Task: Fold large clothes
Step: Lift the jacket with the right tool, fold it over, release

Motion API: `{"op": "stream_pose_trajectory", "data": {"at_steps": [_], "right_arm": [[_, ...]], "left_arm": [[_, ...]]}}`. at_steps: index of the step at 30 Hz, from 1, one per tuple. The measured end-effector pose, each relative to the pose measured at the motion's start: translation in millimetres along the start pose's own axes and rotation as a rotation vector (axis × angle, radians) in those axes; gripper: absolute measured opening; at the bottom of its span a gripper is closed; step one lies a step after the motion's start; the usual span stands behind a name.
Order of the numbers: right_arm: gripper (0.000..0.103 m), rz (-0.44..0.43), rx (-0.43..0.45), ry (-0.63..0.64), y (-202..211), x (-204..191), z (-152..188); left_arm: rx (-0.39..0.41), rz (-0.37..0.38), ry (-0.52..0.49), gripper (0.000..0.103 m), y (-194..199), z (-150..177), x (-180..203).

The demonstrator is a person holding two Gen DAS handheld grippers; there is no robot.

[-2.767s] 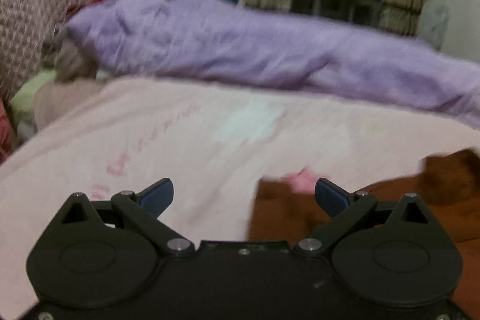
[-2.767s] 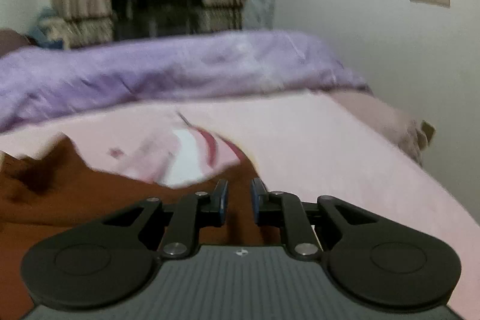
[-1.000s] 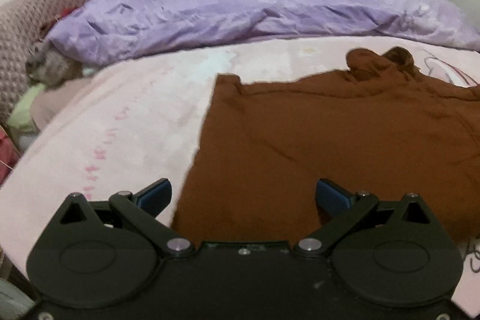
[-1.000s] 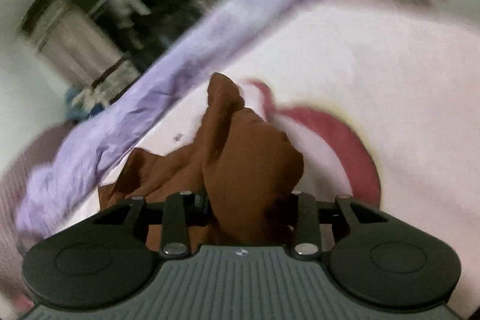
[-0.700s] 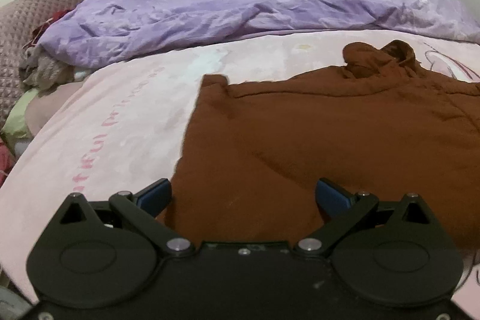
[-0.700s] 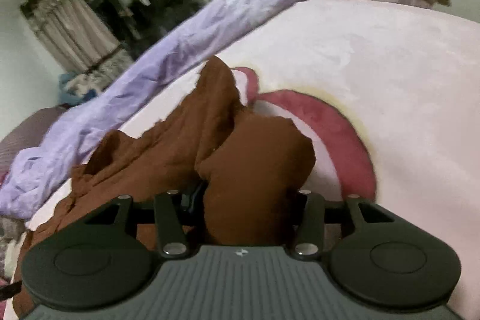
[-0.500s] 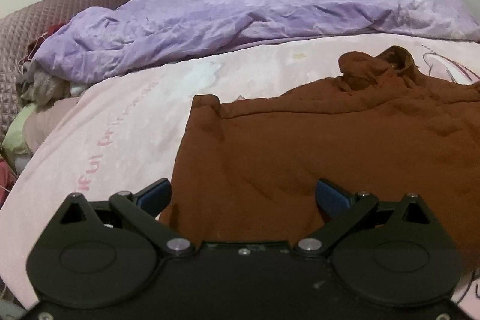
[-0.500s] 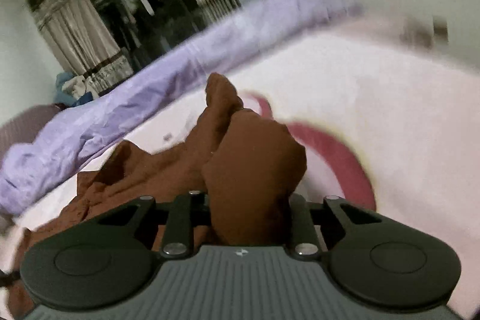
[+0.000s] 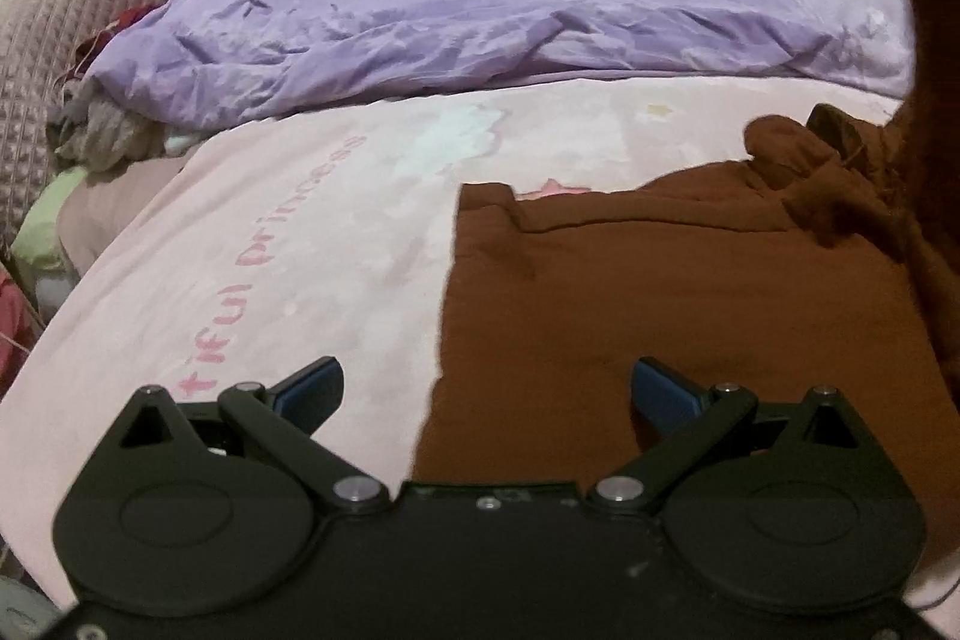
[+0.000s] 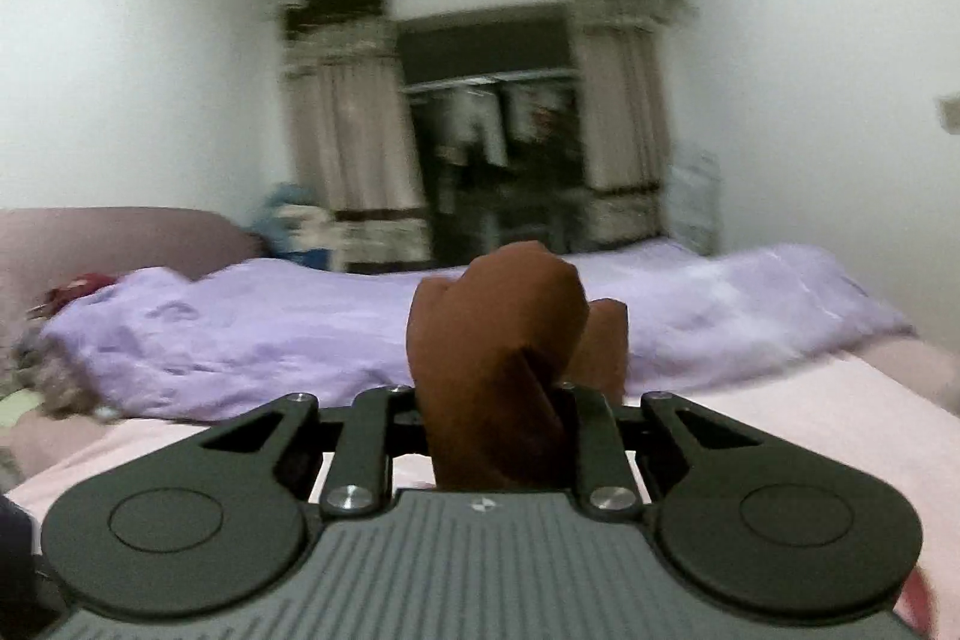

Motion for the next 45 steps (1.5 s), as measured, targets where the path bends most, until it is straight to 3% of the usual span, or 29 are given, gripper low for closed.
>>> {"op": "stream_pose_trajectory", "data": {"at_steps": [4,7,13,15,18,23,27,29,33,36,38,39,42,45], "right_arm": [[0.022,-0.055,-0.03,0.048,-14.0,-53.6,12.5],[0.022,-0.076,-0.107,0.049,-25.7,-77.6,46.2],[0.021,-0.1,-0.269,0.086,-25.5,-115.9,119.9],[0.021,-0.082,-0.332,0.026,-22.5,-120.5,137.3],[0.021,-0.073,-0.347,0.014,-24.4,-120.2,153.0],[0.024,-0.09,-0.333,0.028,-23.9,-124.1,149.3],[0.049,-0.144,-0.317,0.071,-20.1,-128.0,139.4],[0.047,-0.156,-0.331,0.022,-21.5,-119.7,142.5],[0.032,-0.151,-0.346,0.015,-28.1,-117.8,163.8],[0.031,-0.168,-0.381,-0.051,-28.0,-115.0,165.2],[0.032,-0.164,-0.377,-0.031,-24.7,-117.4,161.3],[0.034,-0.16,-0.367,-0.005,-21.7,-120.4,158.4],[0.054,-0.176,-0.351,0.047,-8.0,-128.8,141.3],[0.073,-0.2,-0.402,0.06,1.9,-130.0,125.9]], "left_arm": [[-0.013,0.009,0.054,0.103,1.5,10.8,-24.2],[-0.028,0.013,0.075,0.103,-1.4,21.7,-38.3],[-0.04,0.06,0.114,0.103,-10.6,40.8,-50.9],[-0.046,0.069,0.107,0.103,-13.6,46.9,-49.6],[-0.047,0.067,0.105,0.103,-16.8,51.4,-48.5],[-0.047,0.079,0.155,0.103,-13.7,57.0,-50.5],[-0.034,0.071,0.159,0.103,-1.8,57.2,-51.6],[-0.032,0.069,0.168,0.103,5.4,61.5,-53.1],[-0.055,0.049,0.162,0.103,6.4,68.5,-55.8],[-0.048,0.042,0.162,0.103,8.4,71.7,-54.9],[-0.052,0.038,0.175,0.103,10.7,71.6,-55.2],[-0.051,0.033,0.173,0.103,12.5,71.3,-54.5],[-0.046,0.031,0.171,0.103,21.1,69.3,-51.4],[-0.026,0.029,0.14,0.103,32.9,65.1,-46.7]]}}
Point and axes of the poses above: each gripper's, at about its wrist camera, not at the fingertips, and y roughly against the way its jaws point, x to its right, z to its underside, the point moved 4 cm from there along -y, roughly the way its jaws point, and after that the axes turned 5 degrees about -y, right-handed, at the moved point
